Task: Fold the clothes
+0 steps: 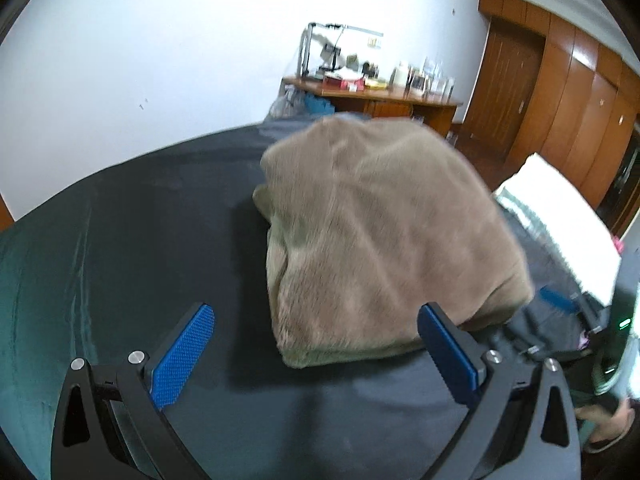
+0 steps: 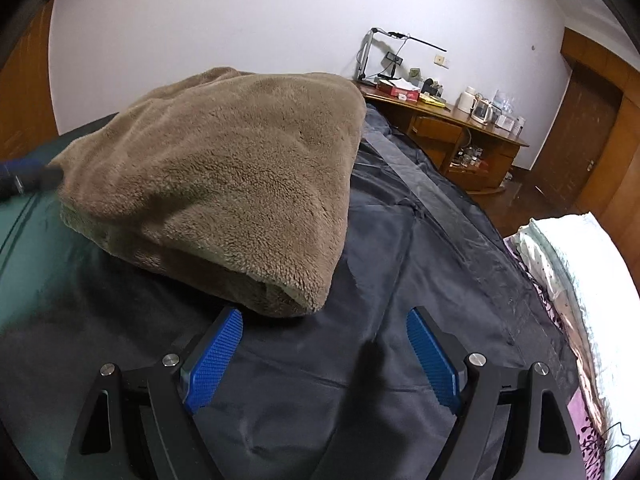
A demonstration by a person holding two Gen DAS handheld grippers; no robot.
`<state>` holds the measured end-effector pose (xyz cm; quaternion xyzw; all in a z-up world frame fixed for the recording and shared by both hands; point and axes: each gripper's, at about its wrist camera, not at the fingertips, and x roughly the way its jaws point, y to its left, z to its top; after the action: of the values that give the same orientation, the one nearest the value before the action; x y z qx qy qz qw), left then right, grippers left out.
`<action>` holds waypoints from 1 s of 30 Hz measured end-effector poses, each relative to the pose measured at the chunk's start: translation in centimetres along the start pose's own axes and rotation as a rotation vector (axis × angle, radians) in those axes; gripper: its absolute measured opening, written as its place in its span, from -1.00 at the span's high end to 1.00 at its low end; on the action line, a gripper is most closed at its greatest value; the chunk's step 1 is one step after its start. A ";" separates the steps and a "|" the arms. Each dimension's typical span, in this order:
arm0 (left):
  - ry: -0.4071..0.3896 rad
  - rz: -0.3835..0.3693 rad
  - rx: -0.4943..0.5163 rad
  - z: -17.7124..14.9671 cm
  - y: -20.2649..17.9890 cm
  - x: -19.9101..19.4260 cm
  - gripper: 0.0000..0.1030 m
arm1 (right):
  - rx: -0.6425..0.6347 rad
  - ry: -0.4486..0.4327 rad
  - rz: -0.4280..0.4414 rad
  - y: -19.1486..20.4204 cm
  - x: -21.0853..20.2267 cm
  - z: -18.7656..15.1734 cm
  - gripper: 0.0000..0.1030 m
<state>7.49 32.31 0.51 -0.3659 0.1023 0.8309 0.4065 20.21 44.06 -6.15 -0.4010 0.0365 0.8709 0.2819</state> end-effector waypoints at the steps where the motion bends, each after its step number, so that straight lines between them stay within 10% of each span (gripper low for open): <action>1: -0.013 -0.011 -0.006 0.4 0.0 -0.6 -0.99 | -0.002 -0.002 0.003 0.0 0.1 0.1 -0.68; 10: 0.119 0.110 0.095 2.3 -2.5 6.5 -0.98 | 0.047 -0.026 0.016 -1.0 0.9 1.6 -0.68; 20: 0.170 0.036 0.063 1.0 -1.1 7.2 -1.00 | 0.148 -0.043 -0.026 -4.3 1.5 1.6 -0.68; 30: 0.178 -0.002 0.031 0.1 0.3 7.5 -1.00 | 0.114 -0.001 -0.274 -6.4 2.2 0.7 -0.71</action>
<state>4.22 36.64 -4.63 -0.4319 0.1507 0.7930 0.4023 21.88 50.61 -6.18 -0.3853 0.0306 0.8209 0.4205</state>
